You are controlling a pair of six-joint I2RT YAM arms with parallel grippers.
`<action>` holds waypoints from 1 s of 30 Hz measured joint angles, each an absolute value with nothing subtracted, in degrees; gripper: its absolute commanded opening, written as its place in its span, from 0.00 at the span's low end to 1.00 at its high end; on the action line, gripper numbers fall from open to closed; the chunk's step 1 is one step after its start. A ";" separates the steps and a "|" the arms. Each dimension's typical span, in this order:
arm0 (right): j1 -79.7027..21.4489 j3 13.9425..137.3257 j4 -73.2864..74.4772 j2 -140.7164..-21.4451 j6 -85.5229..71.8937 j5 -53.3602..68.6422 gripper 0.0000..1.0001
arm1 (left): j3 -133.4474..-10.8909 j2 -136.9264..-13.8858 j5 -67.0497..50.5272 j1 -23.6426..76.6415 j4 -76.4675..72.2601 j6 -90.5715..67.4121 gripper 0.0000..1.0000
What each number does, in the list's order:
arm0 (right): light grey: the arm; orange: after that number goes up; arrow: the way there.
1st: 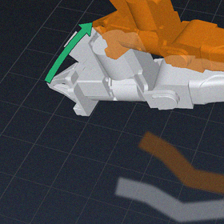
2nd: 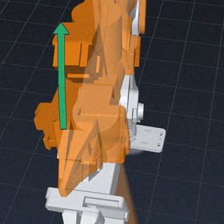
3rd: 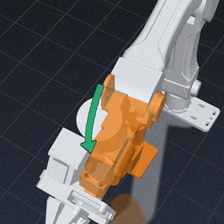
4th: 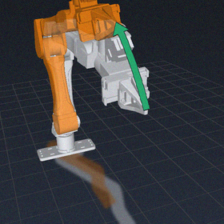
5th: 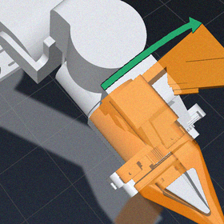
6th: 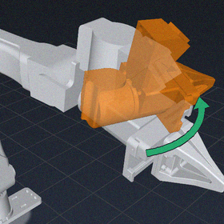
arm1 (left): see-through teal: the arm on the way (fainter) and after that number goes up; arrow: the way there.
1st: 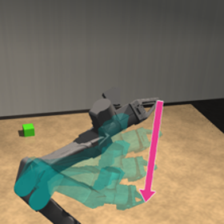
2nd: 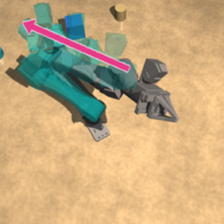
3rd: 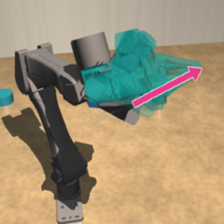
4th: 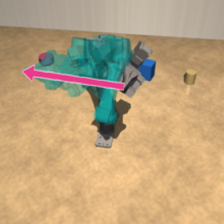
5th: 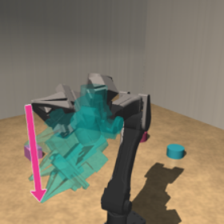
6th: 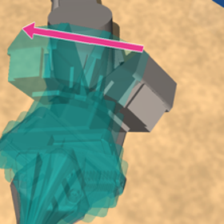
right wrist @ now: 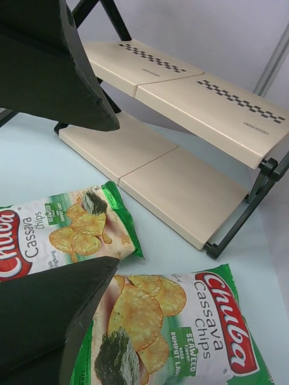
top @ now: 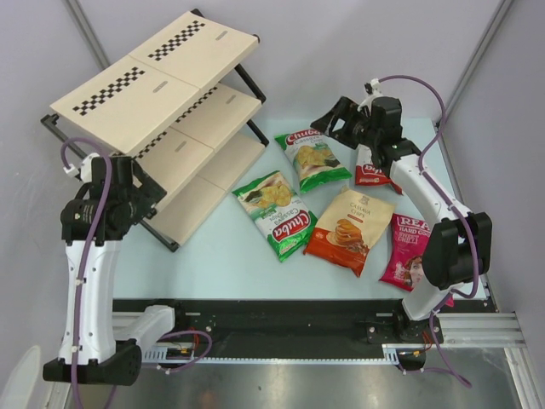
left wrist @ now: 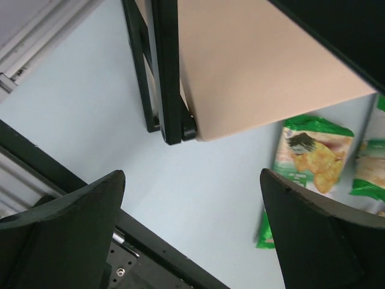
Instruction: Place and organize the chips bags onto the shelf
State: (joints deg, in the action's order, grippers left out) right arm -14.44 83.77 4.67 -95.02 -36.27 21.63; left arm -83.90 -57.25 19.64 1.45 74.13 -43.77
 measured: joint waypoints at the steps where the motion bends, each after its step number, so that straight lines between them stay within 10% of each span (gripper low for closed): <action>1: -14.44 83.77 4.86 -95.02 -36.23 21.56 0.90 | -84.07 -57.54 20.05 1.26 74.41 -43.33 1.00; 30: -12.10 85.86 5.23 -96.95 -41.41 23.20 0.89 | -66.94 -52.93 26.11 -4.54 56.66 -42.00 0.89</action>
